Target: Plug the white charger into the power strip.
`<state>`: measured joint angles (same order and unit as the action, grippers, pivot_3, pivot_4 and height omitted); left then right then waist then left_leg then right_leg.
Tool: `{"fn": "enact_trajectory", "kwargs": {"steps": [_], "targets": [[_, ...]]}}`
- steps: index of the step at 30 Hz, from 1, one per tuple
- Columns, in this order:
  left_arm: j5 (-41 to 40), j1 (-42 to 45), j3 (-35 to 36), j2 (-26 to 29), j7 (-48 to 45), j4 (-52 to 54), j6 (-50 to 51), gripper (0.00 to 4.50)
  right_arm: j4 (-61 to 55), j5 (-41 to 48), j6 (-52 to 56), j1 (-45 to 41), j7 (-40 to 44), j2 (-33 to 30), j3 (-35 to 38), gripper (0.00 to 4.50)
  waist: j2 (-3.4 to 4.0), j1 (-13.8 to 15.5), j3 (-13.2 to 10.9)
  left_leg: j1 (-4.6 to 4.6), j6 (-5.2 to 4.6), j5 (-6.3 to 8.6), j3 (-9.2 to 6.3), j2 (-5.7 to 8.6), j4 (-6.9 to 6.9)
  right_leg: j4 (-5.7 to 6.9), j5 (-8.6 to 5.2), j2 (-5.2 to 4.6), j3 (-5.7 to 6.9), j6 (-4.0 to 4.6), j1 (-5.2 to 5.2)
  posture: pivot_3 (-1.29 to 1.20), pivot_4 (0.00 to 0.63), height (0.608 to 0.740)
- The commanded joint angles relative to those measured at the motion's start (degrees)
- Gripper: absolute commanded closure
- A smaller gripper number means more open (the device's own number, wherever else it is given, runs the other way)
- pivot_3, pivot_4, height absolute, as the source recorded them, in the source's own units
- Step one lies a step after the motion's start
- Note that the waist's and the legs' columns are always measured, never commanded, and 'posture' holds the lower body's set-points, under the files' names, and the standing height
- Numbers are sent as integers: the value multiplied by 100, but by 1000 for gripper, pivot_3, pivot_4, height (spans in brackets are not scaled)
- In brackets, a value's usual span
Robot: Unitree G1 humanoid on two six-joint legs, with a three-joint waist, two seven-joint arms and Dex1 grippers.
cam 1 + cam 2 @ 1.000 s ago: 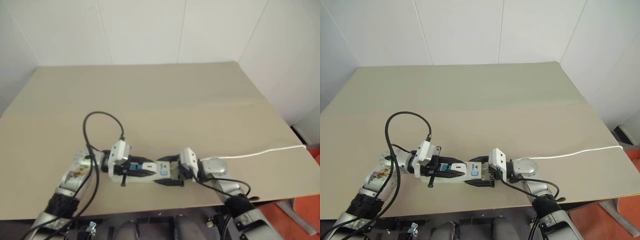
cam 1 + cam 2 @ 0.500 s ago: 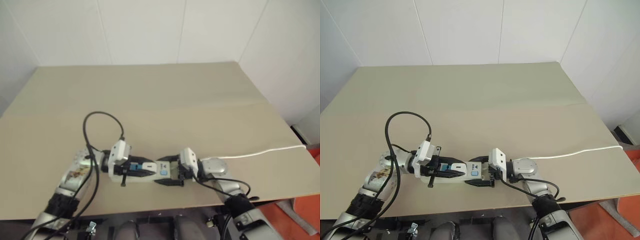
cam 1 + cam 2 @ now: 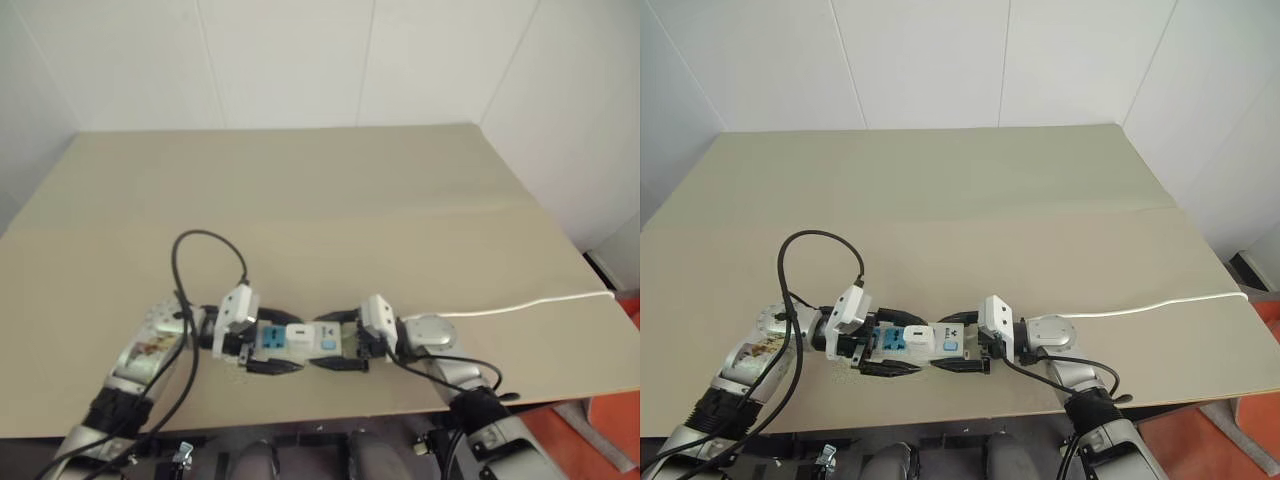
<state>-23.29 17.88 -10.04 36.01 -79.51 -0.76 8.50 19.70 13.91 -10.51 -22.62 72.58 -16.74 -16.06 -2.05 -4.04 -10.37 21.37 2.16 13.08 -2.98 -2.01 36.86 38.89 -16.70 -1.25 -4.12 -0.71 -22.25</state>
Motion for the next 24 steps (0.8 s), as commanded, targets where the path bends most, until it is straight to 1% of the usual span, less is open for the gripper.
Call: {"fn": "enact_trajectory", "kwargs": {"steps": [1,3,6,8,10,11,13,20,24], "targets": [[-43,91,109,48,-21,83,7,24,35,-58,60,-33,31,68,-98,1041,0,-2,0,0,0,0,0,0,0,0,0,0,0,0,0,0,150,740],[-31,113,202,45,48,122,-104,24,52,-60,55,-42,29,82,-100,1041,0,-4,0,1,0,0,0,0,0,0,0,0,0,0,0,0,150,740],[-110,234,363,264,-82,278,-93,24,6,-3,199,-40,66,72,-98,1041,0,-7,0,1,0,0,0,-1,0,0,0,0,0,0,-1,0,150,740],[-111,323,396,471,-196,346,13,0,-29,21,297,-37,104,41,-94,327,-1,-7,-1,1,0,0,-1,-3,0,0,0,2,0,0,-2,0,150,740],[-143,493,460,850,-273,433,408,0,-119,83,432,-25,233,-80,-70,33,-2,-1,-2,2,0,0,-1,-2,0,0,0,2,1,1,-2,0,150,740],[-141,521,518,1023,-390,411,369,0,-166,62,420,5,197,-133,-34,33,0,6,-3,4,0,0,-1,-2,0,-2,-1,2,2,-1,-2,0,150,740],[-133,505,588,1202,-489,392,274,0,-229,25,388,59,124,-194,19,33,3,5,-5,8,0,0,-2,1,-1,-7,-9,-1,4,-12,-3,0,150,740],[-142,246,934,1467,-476,437,145,0,-804,163,501,305,-120,-644,413,33,9,125,-12,47,0,0,-3,14,6,-24,1,-20,13,2,-18,0,150,740],[-191,32,1156,1629,-549,439,68,0,-1484,358,684,645,-159,-1137,752,33,13,178,-17,74,0,0,-5,14,9,-23,2,-20,17,3,-43,0,150,740]]}}
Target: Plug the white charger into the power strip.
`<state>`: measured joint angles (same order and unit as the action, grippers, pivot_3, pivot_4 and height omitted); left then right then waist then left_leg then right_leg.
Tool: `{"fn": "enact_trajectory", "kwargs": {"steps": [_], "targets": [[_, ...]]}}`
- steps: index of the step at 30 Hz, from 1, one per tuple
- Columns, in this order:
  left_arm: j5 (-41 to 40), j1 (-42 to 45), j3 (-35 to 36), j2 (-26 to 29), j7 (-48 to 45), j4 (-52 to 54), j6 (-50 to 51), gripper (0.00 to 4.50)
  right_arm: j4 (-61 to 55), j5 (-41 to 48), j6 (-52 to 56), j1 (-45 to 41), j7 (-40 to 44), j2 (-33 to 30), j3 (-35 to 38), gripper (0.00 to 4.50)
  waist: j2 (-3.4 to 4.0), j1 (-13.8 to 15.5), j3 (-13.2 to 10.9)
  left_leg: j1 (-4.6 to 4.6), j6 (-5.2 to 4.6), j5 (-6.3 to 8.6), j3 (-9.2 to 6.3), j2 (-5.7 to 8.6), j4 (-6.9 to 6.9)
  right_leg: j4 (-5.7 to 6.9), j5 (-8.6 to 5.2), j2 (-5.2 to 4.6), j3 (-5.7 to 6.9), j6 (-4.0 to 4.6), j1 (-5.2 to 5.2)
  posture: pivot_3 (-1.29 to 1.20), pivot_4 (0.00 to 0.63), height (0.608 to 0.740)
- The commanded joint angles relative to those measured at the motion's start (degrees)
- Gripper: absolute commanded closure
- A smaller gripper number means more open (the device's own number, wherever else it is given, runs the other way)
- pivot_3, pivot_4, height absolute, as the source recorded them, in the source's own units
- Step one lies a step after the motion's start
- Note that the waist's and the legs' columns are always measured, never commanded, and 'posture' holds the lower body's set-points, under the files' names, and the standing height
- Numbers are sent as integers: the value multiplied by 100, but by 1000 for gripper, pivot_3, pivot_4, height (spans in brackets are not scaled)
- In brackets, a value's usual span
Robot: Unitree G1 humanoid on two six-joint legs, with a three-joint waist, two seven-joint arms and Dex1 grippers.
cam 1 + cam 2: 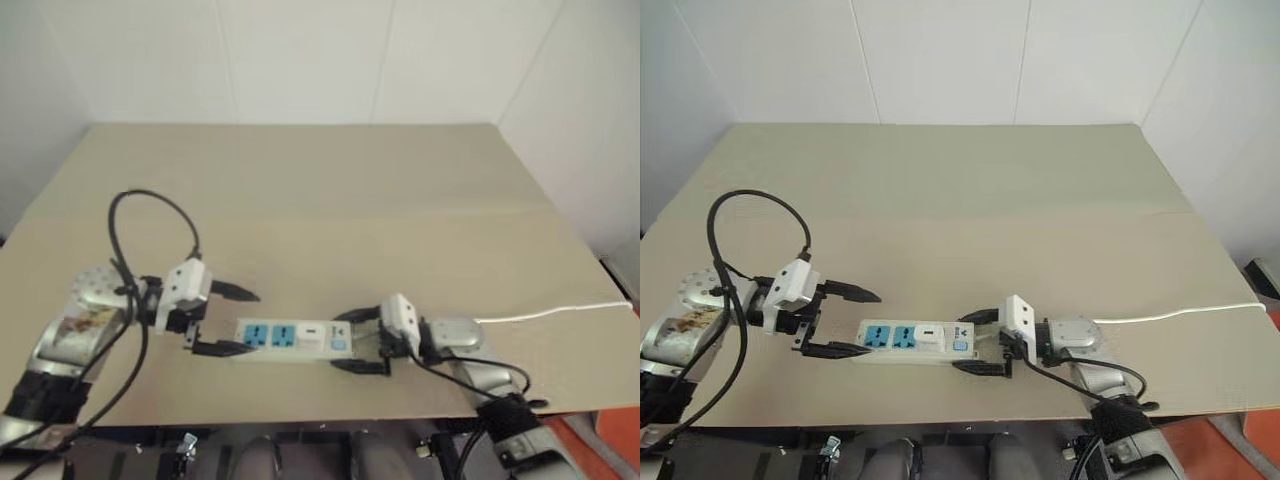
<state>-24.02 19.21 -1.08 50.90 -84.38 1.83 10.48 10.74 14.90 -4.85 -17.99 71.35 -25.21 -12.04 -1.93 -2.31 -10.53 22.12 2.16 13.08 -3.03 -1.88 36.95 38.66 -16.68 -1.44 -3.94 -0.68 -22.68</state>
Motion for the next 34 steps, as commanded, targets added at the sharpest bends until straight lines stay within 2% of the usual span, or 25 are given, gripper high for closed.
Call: {"fn": "enact_trajectory", "kwargs": {"steps": [1,8,16,21,34], "targets": [[-123,-161,307,167,-57,194,-152,0,-752,318,171,272,-35,-420,448,33,5,3,-3,4,0,0,0,0,0,1,0,0,0,0,-4,0,150,740],[-205,-655,771,354,118,397,-110,0,-1458,775,517,762,-96,-1197,1197,33,6,-25,-6,13,0,0,3,-4,1,5,0,3,-2,0,-18,0,150,740],[-429,-1343,1746,672,363,581,178,0,-1432,1103,687,1031,-169,-1928,2135,33,8,-26,-8,11,0,0,5,-3,1,6,0,1,-3,0,-17,0,150,740],[-686,-1720,2263,739,425,774,390,0,-1531,1308,881,1202,-20,-2270,2475,33,11,-17,-11,13,0,0,7,-3,1,3,0,-1,-4,0,-17,0,150,740],[-719,-1685,2142,630,578,846,444,0,-1518,1012,902,1213,-124,-2367,2387,33,11,-18,-11,5,0,0,10,-3,2,3,0,-1,-5,1,-8,0,150,740]]}}
